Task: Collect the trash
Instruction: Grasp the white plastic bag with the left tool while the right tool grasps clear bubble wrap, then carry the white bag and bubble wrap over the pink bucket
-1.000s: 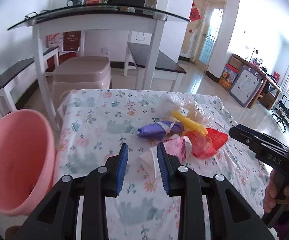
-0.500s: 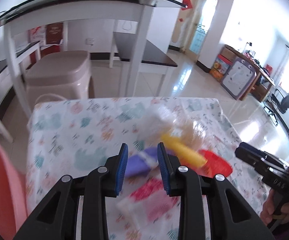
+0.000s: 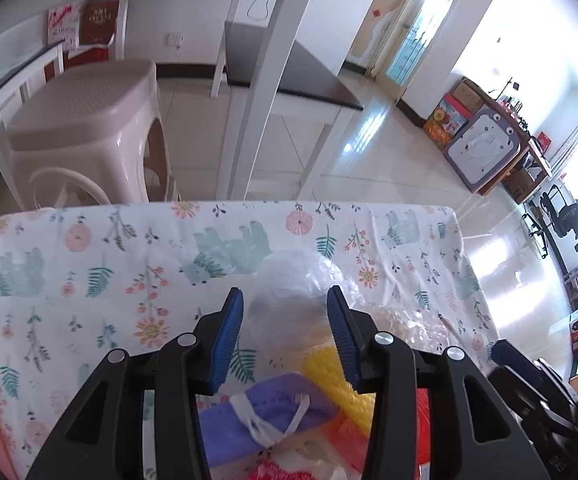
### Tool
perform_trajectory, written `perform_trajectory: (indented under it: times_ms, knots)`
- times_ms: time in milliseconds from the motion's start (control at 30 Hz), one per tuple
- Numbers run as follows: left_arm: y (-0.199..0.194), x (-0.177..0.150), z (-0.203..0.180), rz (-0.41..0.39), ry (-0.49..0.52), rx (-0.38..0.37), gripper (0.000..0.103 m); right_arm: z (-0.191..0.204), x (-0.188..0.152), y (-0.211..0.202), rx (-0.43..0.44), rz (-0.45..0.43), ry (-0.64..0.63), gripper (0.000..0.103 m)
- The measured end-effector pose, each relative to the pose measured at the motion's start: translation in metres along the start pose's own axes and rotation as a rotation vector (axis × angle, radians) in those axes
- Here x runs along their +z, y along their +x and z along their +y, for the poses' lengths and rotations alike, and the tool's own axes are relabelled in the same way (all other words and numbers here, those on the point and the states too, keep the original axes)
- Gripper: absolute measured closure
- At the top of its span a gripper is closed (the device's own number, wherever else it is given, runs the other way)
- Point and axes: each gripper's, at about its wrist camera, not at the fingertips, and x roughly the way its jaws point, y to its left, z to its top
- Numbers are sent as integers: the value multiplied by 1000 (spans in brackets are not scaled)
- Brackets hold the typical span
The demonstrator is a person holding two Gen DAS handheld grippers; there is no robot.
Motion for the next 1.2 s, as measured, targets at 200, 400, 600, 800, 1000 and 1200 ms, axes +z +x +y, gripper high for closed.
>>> perform_trajectory:
  times_ms: [200,400,600,800,1000,1200]
  knots:
    - [13,-3,-6,16,27,-41,74,12,13,16,41,30,-60,66]
    - [6,-9,-11,-32,54,-42,87,22,18,50,37,104,-106,66]
    - [-19,-11,-7,-103,38,-26,89,32,20,73,19,141,-154,66]
    - [-47,-18,4,-139,7,-24,89,37,16,80,-8,131,-191,68]
    - [-77,-34,13,-174,19,10,89,36,15,77,-33,118,-201,76]
    - [-117,-49,20,-237,-9,9,89,33,16,47,-24,54,-150,80]
